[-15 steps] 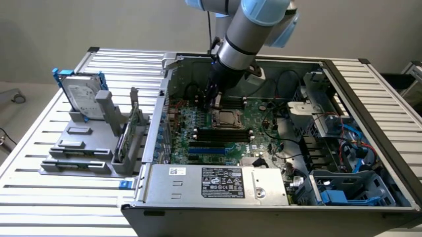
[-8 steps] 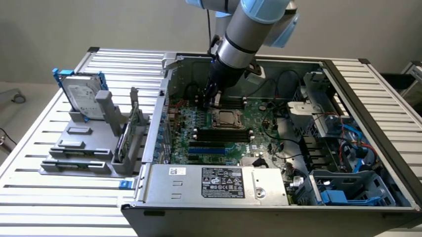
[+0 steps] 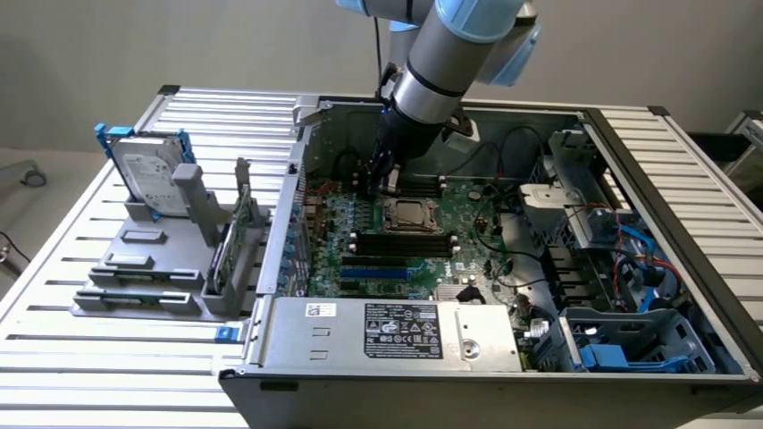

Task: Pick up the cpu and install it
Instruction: 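Install the first cpu locking lever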

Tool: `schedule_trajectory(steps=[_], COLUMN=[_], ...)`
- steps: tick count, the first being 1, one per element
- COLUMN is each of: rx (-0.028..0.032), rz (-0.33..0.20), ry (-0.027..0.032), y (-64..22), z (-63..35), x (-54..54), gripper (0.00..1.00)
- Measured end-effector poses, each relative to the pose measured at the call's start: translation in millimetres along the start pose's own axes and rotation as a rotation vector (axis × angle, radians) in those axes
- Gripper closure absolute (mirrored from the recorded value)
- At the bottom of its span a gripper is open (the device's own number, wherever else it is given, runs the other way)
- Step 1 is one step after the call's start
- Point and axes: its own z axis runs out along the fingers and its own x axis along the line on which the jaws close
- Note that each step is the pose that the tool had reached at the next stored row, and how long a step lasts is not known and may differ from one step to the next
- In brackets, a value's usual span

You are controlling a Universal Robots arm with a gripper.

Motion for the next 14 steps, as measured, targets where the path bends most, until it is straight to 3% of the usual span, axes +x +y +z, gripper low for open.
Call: schedule_trajectory(steps=[10,14], rx=[0.0001,-0.0019], rz=[0.0,0.0], ry=[-0.0001,0.0016], y=[-1.1,-8.8], z=[0.3,2.3], x=[0.0,0.3], gripper=[0.89,0.89])
